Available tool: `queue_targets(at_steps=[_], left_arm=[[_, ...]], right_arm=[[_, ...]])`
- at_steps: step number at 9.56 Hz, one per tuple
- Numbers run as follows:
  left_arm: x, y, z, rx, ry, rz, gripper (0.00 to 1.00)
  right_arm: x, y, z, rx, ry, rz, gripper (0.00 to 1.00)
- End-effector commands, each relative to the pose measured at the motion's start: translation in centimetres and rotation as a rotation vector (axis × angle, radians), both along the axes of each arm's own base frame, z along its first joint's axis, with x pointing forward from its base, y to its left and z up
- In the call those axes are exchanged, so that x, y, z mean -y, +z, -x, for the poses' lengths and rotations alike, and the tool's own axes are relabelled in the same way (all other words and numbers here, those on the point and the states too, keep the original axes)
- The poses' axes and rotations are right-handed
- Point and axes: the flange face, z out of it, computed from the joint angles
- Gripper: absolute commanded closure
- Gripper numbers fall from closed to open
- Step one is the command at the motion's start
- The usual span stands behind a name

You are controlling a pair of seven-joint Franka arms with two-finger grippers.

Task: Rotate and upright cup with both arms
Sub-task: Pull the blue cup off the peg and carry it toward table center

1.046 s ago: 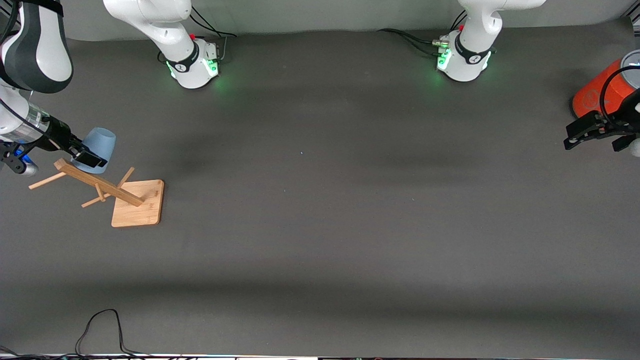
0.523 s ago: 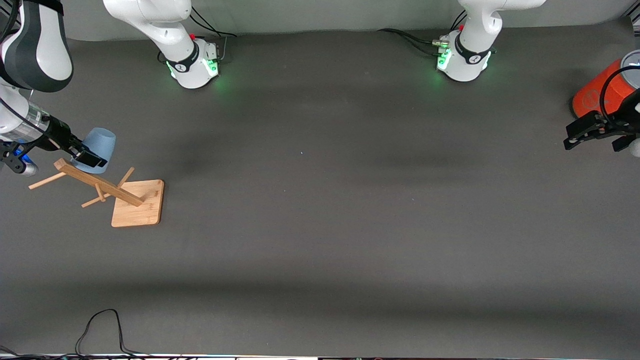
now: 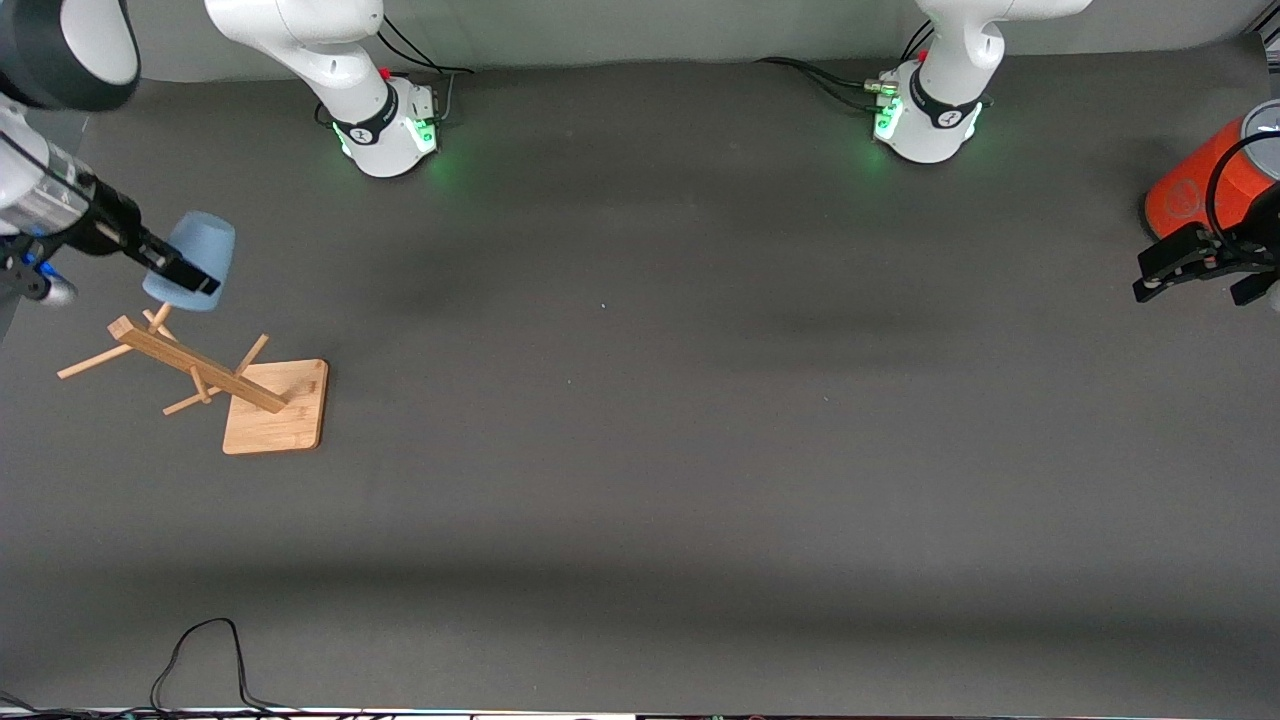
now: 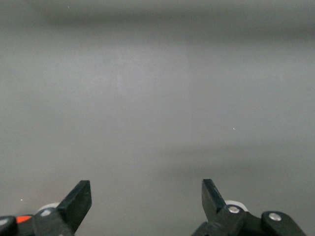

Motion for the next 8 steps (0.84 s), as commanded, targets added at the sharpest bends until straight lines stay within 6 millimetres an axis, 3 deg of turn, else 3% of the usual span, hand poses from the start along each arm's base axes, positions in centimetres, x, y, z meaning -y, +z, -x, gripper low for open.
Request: queue_targets(at_steps=[1, 3, 6, 8], left_arm=[[-0.5, 0.7, -0.4, 0.037, -0.009, -0.002, 0.00], [-0.1, 0.7, -0.4, 0.037, -0.017, -0.003, 0.00], [-0.5, 0.6, -0.4, 0.030, -0.008, 0.003, 0.00], [-0.1, 0.7, -0.4, 0.034, -0.015, 0.001, 0.00]], right_arm=[[-2.7, 2.6, 2.5, -0.007, -0.050, -0.027, 0.50], [-8.2, 3.3, 3.2, -0.023, -0.127, -0.019, 0.50], [-19.5, 1.8, 2.8, -0.056, -0.324, -0.031, 0.50], [-29.4, -0.4, 1.3, -0.078, -0.484, 0.009, 0.50]])
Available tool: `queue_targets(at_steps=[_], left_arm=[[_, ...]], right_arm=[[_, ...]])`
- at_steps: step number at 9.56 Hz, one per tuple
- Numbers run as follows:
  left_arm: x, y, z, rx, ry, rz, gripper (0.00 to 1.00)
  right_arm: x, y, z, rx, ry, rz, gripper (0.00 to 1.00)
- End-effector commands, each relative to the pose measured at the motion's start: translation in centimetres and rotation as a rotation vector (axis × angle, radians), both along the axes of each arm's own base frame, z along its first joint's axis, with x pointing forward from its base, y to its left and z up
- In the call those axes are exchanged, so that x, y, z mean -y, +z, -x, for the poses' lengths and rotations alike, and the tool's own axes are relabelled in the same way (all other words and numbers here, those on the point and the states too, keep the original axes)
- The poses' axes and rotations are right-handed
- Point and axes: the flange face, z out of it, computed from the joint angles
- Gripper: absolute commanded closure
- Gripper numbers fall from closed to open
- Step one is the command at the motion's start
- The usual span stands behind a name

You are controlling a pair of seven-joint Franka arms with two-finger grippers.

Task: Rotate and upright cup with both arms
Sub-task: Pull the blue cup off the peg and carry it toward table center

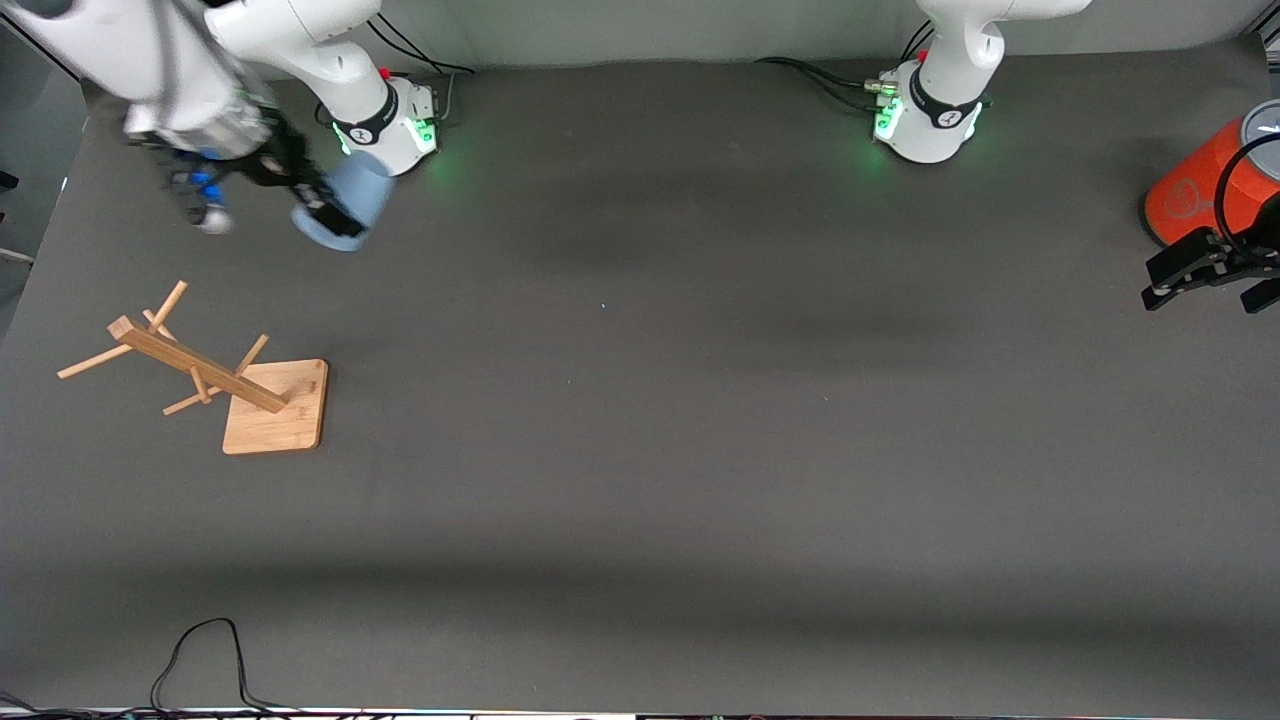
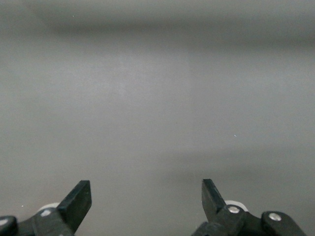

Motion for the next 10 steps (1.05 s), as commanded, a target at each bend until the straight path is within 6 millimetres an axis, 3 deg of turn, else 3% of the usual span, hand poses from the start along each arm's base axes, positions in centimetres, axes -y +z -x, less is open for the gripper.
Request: queue_targets(at_steps=[1, 4, 8, 10], left_arm=[[-0.1, 0.3, -0.1, 0.005, -0.014, 0.002, 0.00], [-0.3, 0.2, 0.0, -0.005, -0.011, 0.004, 0.00], [-0.5, 0.0, -0.1, -0.009, -0.008, 0.003, 0.00], [-0.5, -0.2, 0.0, -0.018, -0.005, 0.003, 0.00]], right_arm=[[-9.7, -2.5, -3.4, -0.040, -0.162, 0.057, 0.50], [-20.9, -7.1, -4.3, -0.040, -0.275, 0.129, 0.50], [-31.9, -16.9, -2.8, -0.001, -0.405, 0.221, 0.50], [-35.9, -21.3, -2.1, 0.014, -0.465, 0.259, 0.50]])
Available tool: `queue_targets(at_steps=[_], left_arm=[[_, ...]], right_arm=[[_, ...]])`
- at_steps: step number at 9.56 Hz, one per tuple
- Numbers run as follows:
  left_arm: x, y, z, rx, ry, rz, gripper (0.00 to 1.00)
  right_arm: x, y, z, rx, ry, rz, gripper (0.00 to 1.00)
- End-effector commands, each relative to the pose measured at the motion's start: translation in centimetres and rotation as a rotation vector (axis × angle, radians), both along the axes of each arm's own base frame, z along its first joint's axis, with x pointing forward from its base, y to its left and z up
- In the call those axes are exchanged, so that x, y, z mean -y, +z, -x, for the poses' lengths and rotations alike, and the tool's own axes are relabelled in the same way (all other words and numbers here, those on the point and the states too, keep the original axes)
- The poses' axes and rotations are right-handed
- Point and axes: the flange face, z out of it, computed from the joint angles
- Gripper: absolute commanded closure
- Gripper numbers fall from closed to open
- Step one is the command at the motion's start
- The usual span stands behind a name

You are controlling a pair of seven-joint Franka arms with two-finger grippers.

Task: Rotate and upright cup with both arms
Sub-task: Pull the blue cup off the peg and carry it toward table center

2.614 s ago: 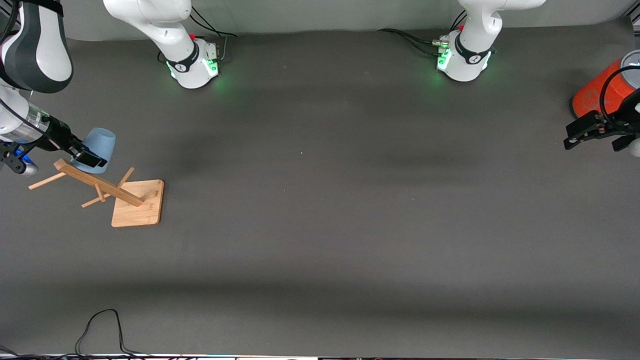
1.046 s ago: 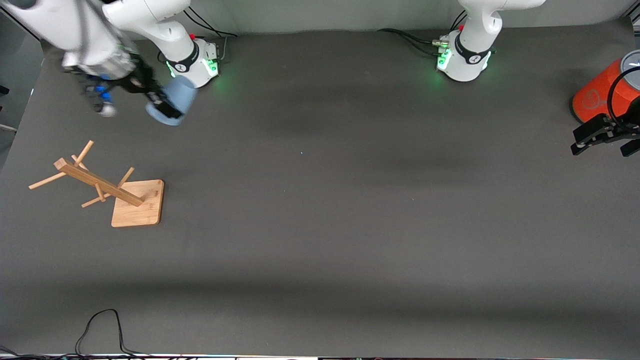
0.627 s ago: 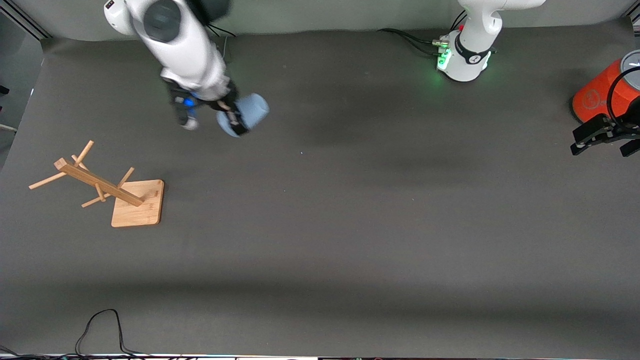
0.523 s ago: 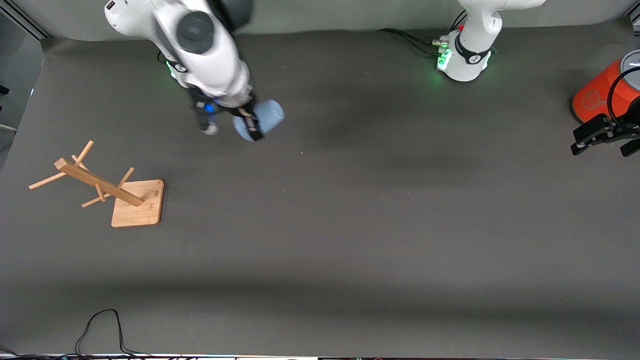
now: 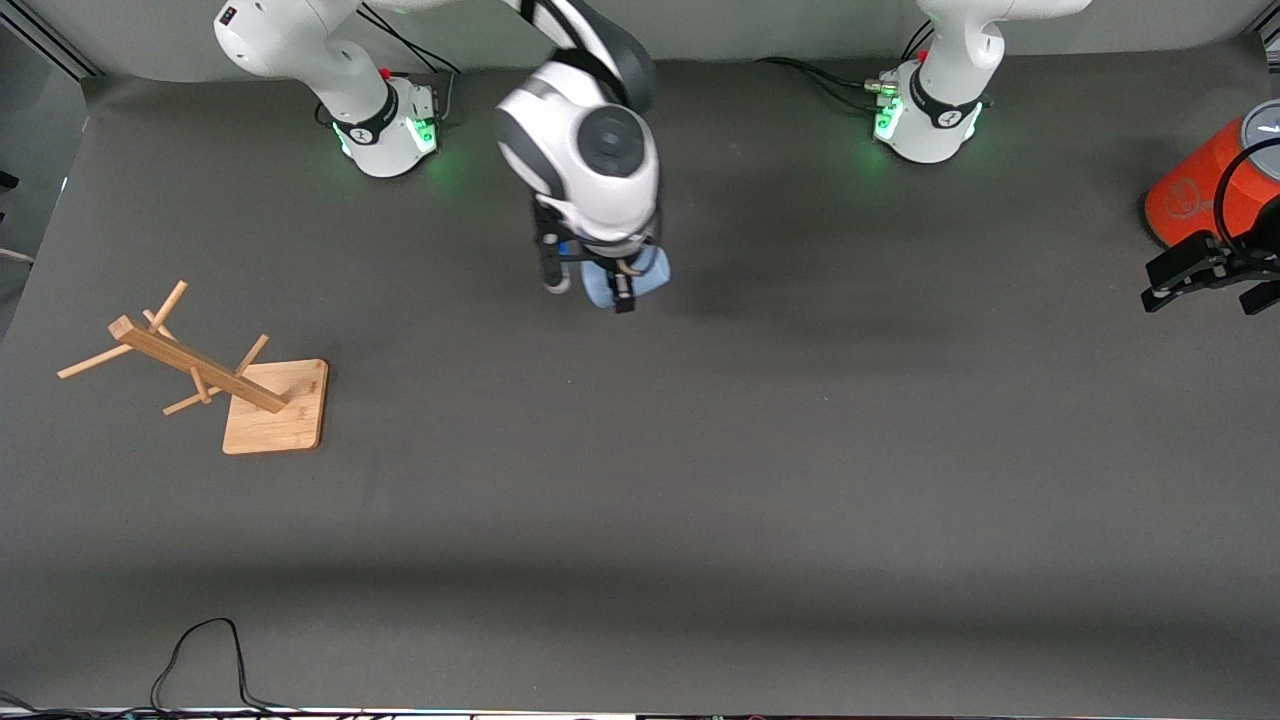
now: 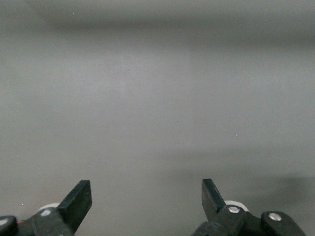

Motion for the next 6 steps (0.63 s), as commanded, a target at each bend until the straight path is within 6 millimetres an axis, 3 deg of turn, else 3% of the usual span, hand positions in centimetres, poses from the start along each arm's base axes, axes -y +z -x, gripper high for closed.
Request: queue_targets(at_steps=[1, 2, 4, 6], left_arm=[[-0.2, 0.2, 0.1, -0.010, -0.007, 0.005, 0.00], [-0.2, 0.3, 0.1, -0.008, -0.009, 0.005, 0.00], [-0.1, 0.4, 0.1, -0.005, -0.013, 0.005, 0.00], [0.2, 0.6, 0.1, -0.002, -0.018, 0.003, 0.00]], right_arm=[[-4.0, -4.0, -0.4, 0.050, -0.065, 0.064, 0.50], [-4.5, -7.0, -0.2, 0.066, -0.082, 0.115, 0.50], [-5.7, -10.9, 0.3, 0.090, -0.114, 0.134, 0.50], [-6.1, -13.5, 0.2, 0.088, -0.126, 0.153, 0.50]])
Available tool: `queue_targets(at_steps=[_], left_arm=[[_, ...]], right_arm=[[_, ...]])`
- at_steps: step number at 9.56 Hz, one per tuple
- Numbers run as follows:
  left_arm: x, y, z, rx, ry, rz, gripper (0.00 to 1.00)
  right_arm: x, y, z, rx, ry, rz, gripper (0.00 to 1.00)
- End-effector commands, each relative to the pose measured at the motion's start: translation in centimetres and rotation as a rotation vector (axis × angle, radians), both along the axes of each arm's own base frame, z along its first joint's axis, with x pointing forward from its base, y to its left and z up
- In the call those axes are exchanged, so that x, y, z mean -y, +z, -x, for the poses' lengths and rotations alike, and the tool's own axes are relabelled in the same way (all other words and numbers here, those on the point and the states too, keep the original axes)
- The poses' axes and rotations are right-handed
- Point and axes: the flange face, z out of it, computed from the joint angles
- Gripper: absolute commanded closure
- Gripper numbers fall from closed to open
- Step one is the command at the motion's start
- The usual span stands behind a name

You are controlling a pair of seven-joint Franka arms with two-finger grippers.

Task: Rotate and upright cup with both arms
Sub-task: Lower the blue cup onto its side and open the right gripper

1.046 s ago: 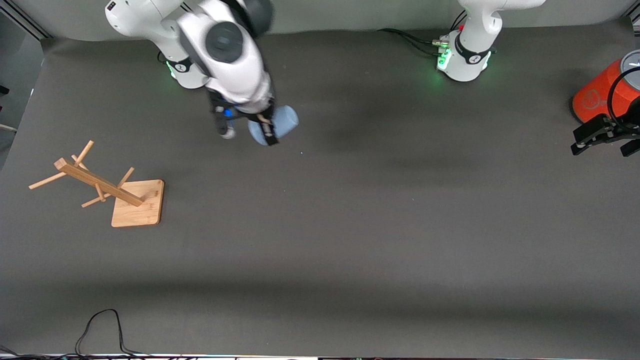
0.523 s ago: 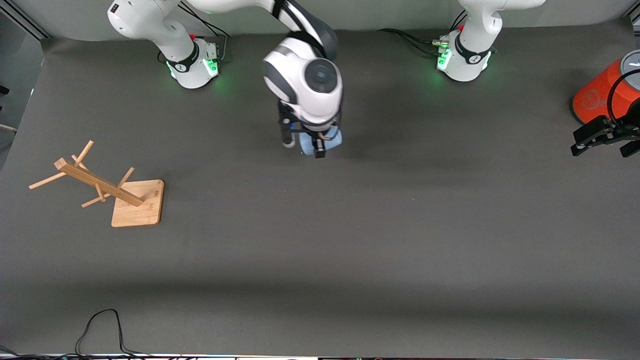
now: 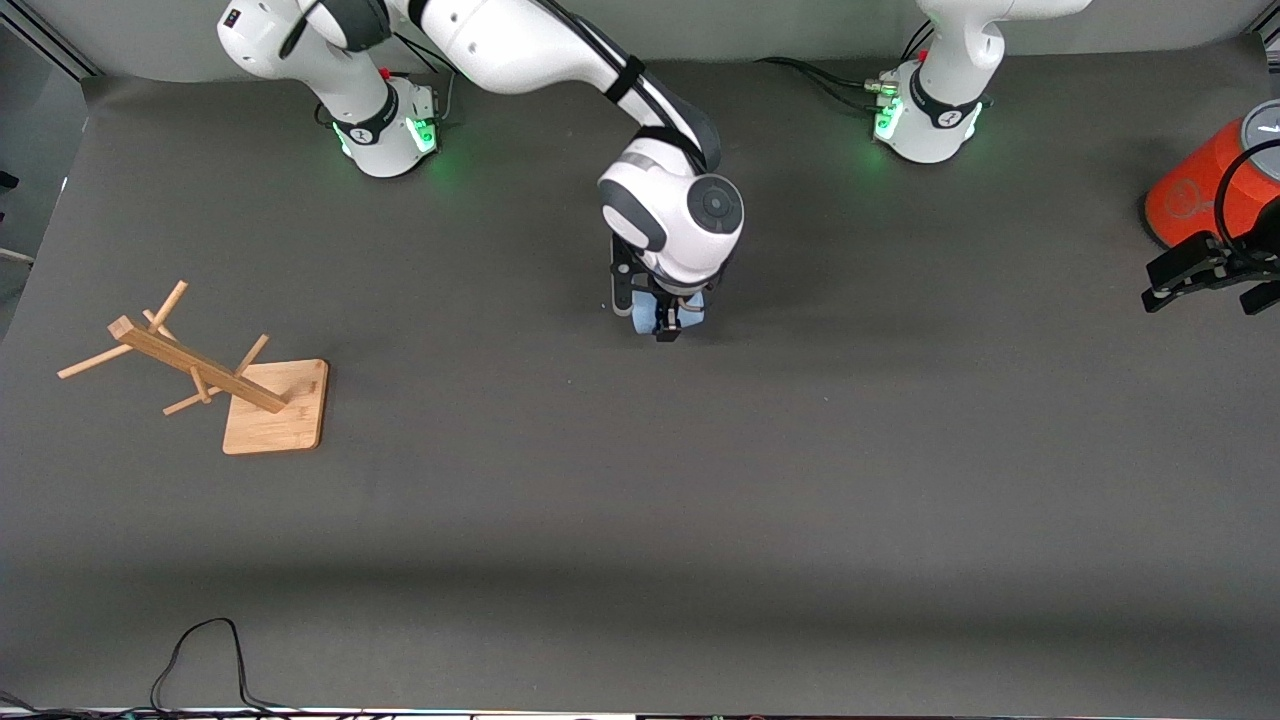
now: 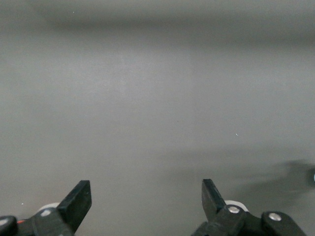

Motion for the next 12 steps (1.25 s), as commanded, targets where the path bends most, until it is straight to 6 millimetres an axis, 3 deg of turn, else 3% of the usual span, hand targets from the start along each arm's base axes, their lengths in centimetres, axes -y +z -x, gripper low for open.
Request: queue_targets(at_steps=[1, 3, 4, 5, 6, 10, 12], left_arm=[[0.5, 0.6, 0.3, -0.008, -0.008, 0.005, 0.00], [-0.1, -0.3, 1.1, -0.091, 0.018, 0.010, 0.00], [0.6, -0.3, 1.1, -0.097, 0.076, 0.004, 0.00], [0.9, -0.4, 1.2, -0.102, 0.109, -0.003, 0.00], [0.9, -0.3, 1.2, -0.105, 0.114, -0.003, 0.00], [1.2, -0.3, 1.5, -0.125, 0.108, 0.012, 0.00], [2.6, -1.4, 1.5, -0.160, 0.094, 0.065, 0.00]], right_arm=[[-1.0, -1.0, -0.5, 0.042, -0.023, 0.015, 0.48], [-1.2, -1.8, -0.5, 0.049, -0.029, 0.009, 0.42], [-1.2, -1.9, -0.5, 0.049, -0.028, 0.009, 0.33], [-1.0, -1.9, -0.7, 0.050, -0.032, 0.010, 0.07], [-1.1, -1.8, -0.7, 0.051, -0.031, 0.009, 0.00], [-1.1, -1.2, -0.8, 0.055, -0.027, 0.005, 0.00], [-1.1, 2.0, -1.1, 0.064, -0.006, -0.012, 0.00]])
